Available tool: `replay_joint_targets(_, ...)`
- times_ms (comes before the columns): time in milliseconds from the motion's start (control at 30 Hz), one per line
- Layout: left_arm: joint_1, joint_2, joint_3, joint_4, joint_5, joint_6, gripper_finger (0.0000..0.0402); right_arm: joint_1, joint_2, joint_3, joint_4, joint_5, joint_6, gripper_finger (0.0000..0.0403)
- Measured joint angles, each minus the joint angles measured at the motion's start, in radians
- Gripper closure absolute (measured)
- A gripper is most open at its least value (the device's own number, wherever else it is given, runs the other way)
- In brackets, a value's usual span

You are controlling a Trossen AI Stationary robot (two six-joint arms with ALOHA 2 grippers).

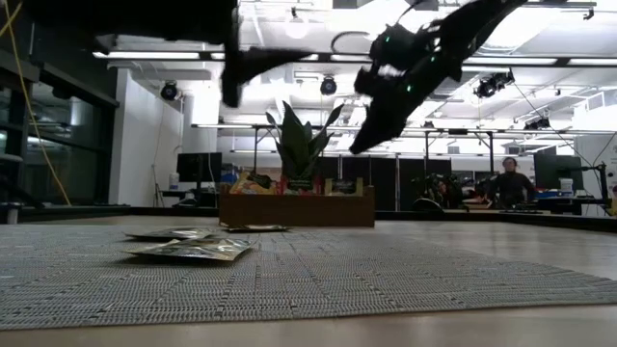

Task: Pick & Place Tea
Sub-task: Put the yellow tea bag into the right section of the wooden organizer

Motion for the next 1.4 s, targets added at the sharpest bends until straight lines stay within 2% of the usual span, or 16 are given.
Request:
replay_joint_targets(100, -0.024, -0.054, -0.022, -0.169, -0.083, -0.024, 0.0126, 0.013, -0.057, 0.0, -0.021, -0.03, 0.026, 0.0232)
replay_joint_targets(200, -0.05, -0.114, -0.023, -0.39, -0.125, -0.058, 0.0126, 0.038, -0.107, 0.0, -0.021, -0.078, 0.077, 0.0237)
replay_joint_targets(367, -0.057, -0.167, -0.024, -0.643, -0.126, -0.109, 0.0126, 0.116, -0.16, 0.0, -0.018, -0.087, 0.187, 0.0256)
replay_joint_targets(500, -0.056, -0.186, -0.024, -0.816, -0.146, -0.217, 0.0126, 0.206, -0.161, 0.0, -0.002, -0.084, 0.258, 0.029)
replay_joint_targets(667, -0.056, -0.186, -0.023, -0.892, -0.147, -0.297, 0.0126, 0.316, -0.116, 0.0, 0.032, -0.03, 0.288, 0.0377)
replay_joint_targets(733, -0.056, -0.186, -0.023, -0.921, -0.143, -0.32, 0.0126, 0.345, -0.092, 0.0, 0.063, 0.006, 0.301, 0.0394)
replay_joint_targets(833, -0.056, -0.186, -0.023, -0.974, -0.141, -0.359, 0.0126, 0.367, -0.043, 0.0, 0.117, 0.044, 0.38, 0.0392)
replay_joint_targets(1067, -0.056, -0.186, -0.023, -1.111, -0.101, -0.483, 0.0126, 0.384, 0.088, 0.0, 0.203, 0.036, 0.511, 0.0401)
replay_joint_targets(1267, -0.056, -0.186, -0.023, -1.139, -0.076, -0.528, 0.0126, 0.389, 0.195, 0.004, 0.266, -0.003, 0.594, 0.0402)
replay_joint_targets(1400, -0.054, -0.186, -0.023, -1.14, -0.062, -0.527, 0.0126, 0.405, 0.267, 0.065, 0.248, -0.021, 0.596, 0.0402)
